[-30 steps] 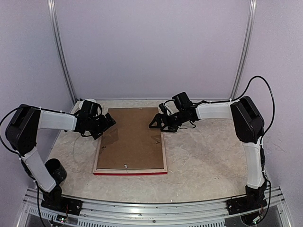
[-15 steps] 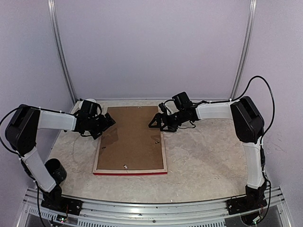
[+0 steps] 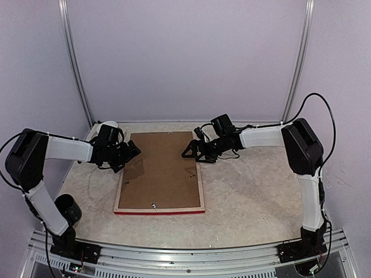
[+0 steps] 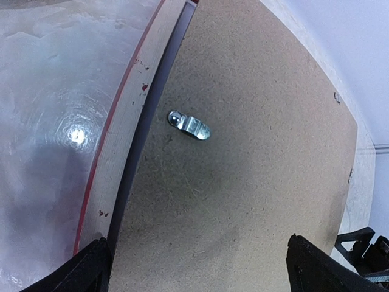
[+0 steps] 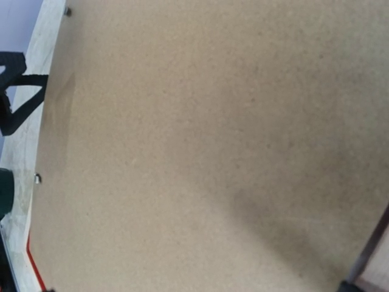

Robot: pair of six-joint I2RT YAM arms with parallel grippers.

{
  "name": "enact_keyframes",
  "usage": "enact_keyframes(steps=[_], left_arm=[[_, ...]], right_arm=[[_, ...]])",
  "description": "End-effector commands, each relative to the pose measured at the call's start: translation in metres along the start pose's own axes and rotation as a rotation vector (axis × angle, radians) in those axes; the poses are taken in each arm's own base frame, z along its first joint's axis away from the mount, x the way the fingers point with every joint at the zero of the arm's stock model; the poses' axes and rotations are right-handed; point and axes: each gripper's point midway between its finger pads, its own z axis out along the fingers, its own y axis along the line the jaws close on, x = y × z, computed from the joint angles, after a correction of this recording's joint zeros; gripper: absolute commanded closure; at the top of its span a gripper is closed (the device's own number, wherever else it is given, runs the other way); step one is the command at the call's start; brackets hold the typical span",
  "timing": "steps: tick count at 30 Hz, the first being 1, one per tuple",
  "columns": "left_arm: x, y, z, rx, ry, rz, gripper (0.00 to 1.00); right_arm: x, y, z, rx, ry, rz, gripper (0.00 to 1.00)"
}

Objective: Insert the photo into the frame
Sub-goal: Place the backboard on the frame body.

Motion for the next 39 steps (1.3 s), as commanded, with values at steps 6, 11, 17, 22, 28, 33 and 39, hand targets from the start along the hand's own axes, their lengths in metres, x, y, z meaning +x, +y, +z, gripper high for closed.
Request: enact_keyframes(steps=[6, 11, 17, 22, 28, 33, 39], left_arm=[[0.001, -0.041, -0.013, 0.154, 0.008, 0.010, 0.01], [0.002, -0.040, -0.013, 0.150, 0.012, 0.013, 0.01], [0.003, -0.037, -0.013, 0.139, 0.013, 0.014, 0.01], [0.002, -0.036, -0.014, 0.131, 0.008, 0.016, 0.01], [0.001, -0.036, -0.016, 0.124, 0.003, 0.016, 0.01], [0.000, -0.033, -0.016, 0.103, 0.004, 0.023, 0.01], [0.011, -0.026, -0.010, 0.061, 0.036, 0.038, 0.01]], right_arm=[[0.006, 0.053, -0.002, -0.135, 0.002, -0.092, 0.01], [0.009, 0.054, -0.004, -0.131, 0.003, -0.091, 0.01], [0.009, 0.053, -0.003, -0.126, 0.003, -0.088, 0.01], [0.009, 0.053, -0.004, -0.124, 0.003, -0.089, 0.01], [0.010, 0.051, -0.003, -0.120, 0.005, -0.086, 0.01], [0.010, 0.050, -0.004, -0.112, 0.004, -0.089, 0.01], [0.011, 0.049, -0.004, -0.109, 0.005, -0.089, 0.01]])
